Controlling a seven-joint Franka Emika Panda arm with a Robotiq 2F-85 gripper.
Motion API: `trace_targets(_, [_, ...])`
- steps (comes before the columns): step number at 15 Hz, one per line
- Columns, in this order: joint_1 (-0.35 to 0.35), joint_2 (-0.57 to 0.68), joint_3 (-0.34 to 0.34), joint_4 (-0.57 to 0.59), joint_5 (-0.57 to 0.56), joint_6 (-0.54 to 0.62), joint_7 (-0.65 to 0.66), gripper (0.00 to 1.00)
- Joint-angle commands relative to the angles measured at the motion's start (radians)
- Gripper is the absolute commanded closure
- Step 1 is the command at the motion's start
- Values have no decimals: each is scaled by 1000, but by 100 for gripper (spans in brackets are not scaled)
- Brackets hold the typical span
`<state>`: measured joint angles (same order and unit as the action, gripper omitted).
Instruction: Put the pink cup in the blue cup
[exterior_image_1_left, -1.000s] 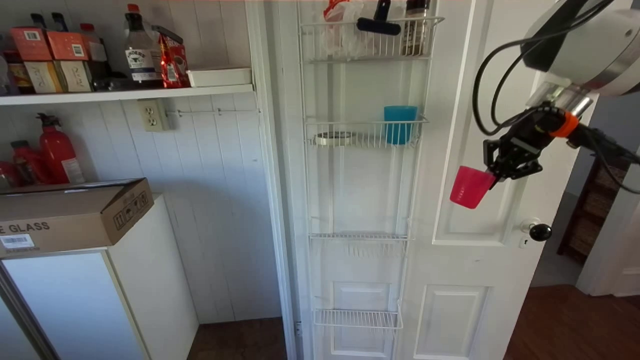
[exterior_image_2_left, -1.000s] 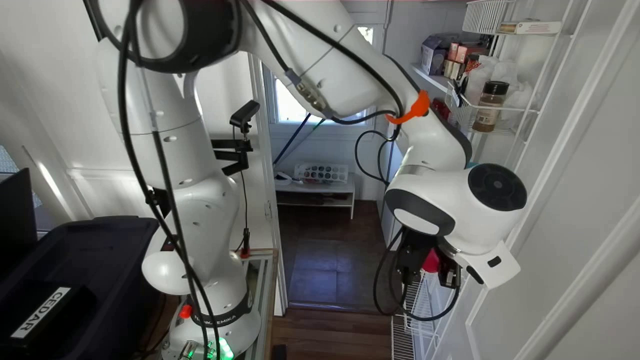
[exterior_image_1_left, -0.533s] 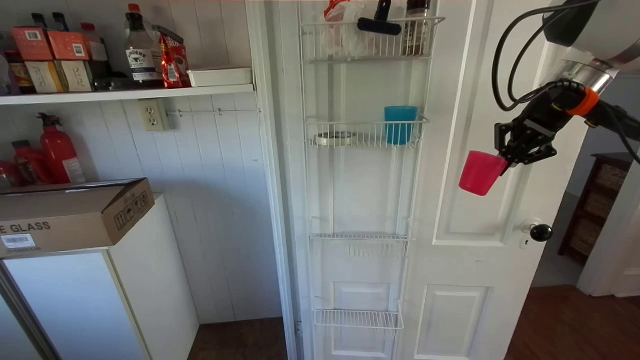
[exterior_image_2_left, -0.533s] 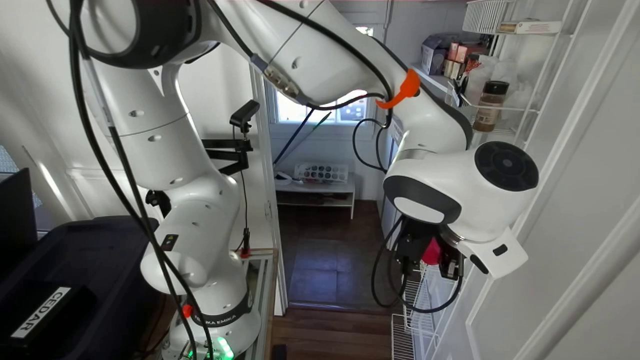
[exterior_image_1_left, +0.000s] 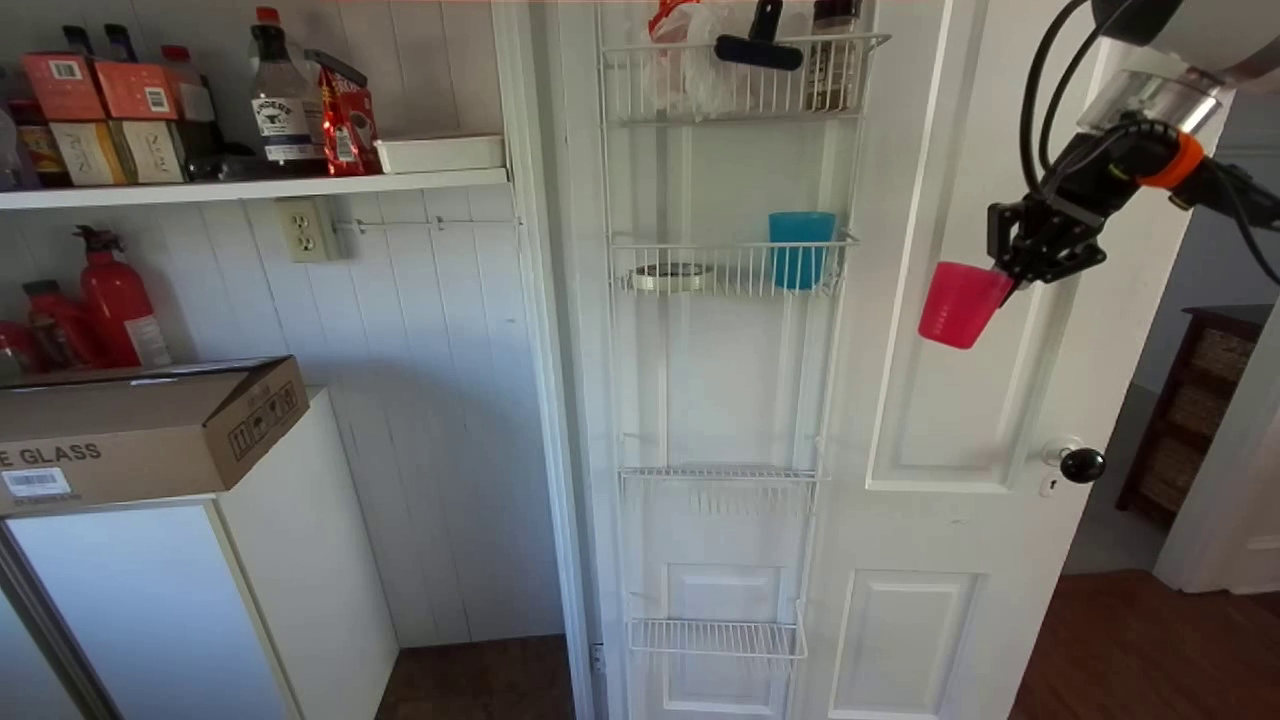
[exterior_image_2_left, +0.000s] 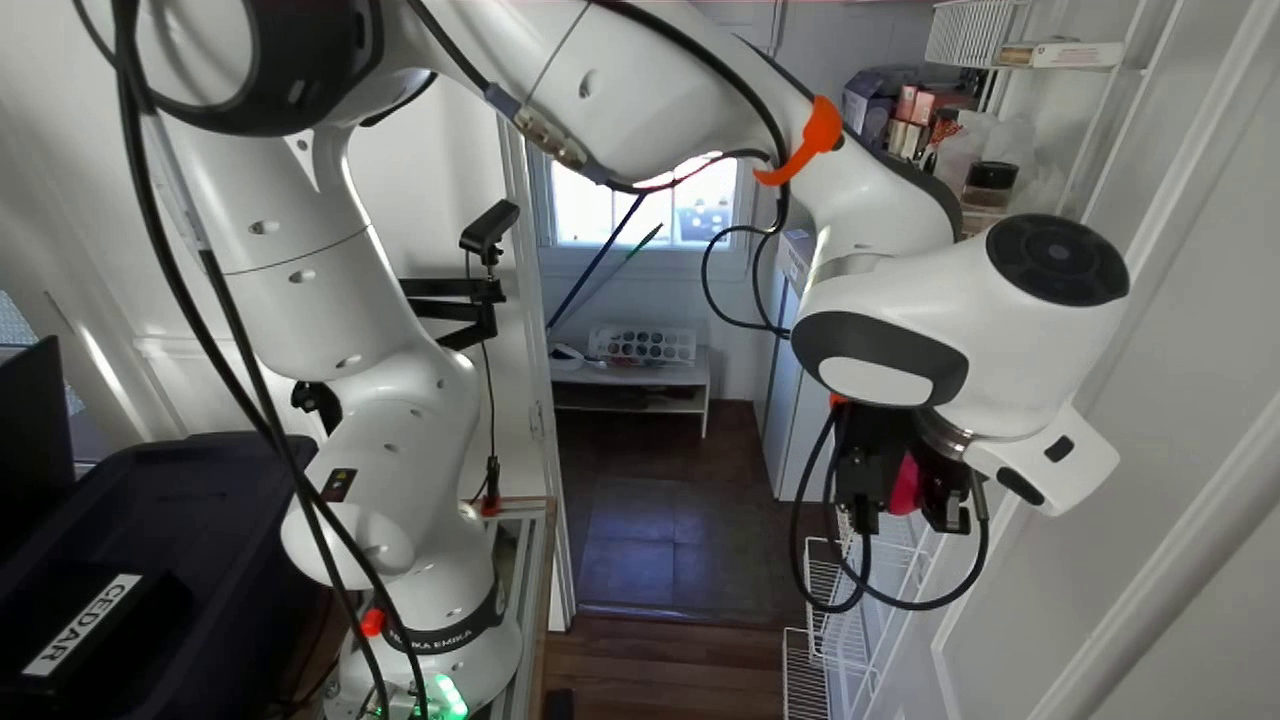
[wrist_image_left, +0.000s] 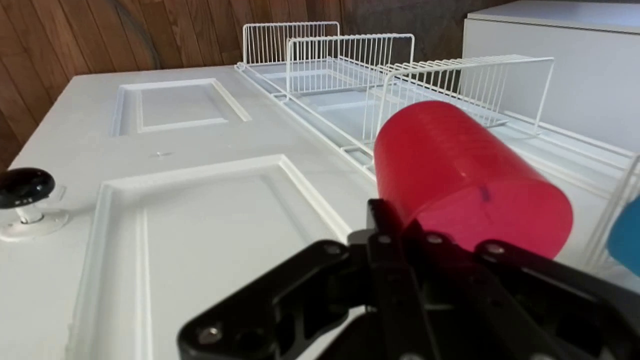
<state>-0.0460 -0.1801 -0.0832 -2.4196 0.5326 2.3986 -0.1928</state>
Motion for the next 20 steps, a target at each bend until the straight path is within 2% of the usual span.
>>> trace_targets(1, [8, -55, -16, 60, -52, -98, -22, 99])
trace_targets(6, [14, -85, -35, 157, -60, -235, -95, 99])
trace_targets(9, [25, -97, -49, 201, -16, -289, -144, 99])
trace_targets(15, [70, -99, -44, 238, 95, -318, -175, 99])
trace_targets(20, [86, -66, -31, 243, 207, -293, -151, 99])
